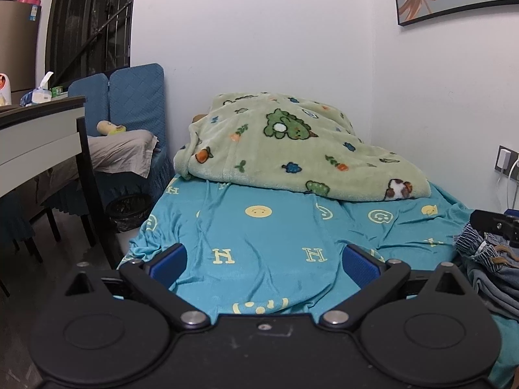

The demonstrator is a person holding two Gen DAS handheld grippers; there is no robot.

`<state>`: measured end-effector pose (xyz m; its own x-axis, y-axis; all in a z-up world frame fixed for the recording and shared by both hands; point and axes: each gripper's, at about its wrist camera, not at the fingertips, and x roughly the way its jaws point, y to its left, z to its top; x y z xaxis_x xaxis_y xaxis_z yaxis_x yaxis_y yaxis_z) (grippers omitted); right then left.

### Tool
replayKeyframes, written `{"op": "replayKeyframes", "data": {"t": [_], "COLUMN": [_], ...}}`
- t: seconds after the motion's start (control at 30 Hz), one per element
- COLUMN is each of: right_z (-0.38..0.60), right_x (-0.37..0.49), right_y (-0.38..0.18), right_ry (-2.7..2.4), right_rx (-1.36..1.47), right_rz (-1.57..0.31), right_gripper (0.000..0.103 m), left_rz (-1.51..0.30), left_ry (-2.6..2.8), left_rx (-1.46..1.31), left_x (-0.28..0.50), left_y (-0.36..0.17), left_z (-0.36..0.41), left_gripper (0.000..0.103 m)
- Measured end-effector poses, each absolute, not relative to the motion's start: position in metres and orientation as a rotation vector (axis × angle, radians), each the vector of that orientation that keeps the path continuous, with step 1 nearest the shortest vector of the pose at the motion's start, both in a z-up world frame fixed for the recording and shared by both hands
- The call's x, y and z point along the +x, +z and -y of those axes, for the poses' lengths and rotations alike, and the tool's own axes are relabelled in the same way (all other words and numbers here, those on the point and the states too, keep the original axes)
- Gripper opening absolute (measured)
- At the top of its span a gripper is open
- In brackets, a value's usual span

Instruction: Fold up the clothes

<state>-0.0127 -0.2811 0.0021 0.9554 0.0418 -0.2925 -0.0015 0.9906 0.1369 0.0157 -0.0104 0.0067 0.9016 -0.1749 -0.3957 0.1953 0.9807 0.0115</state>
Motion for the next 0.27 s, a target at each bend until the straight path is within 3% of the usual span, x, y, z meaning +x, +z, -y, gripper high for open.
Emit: {"op": "replayKeyframes", "data": {"t": [0.27], "right_z": [0.2797], "right_x": [-0.0119], "right_y": [0.0026], "right_ry": [0.015], "right_rx": [0.110], "right_rz": [-0.294], "right_gripper": [0.103], "left_rz": [-0.422], "left_ry": [-0.187], "left_rx": [0.020], "left_x": [0.0171], "left_y": [0.0083], "left_z": [0.0046], "left_gripper": [0.102]}}
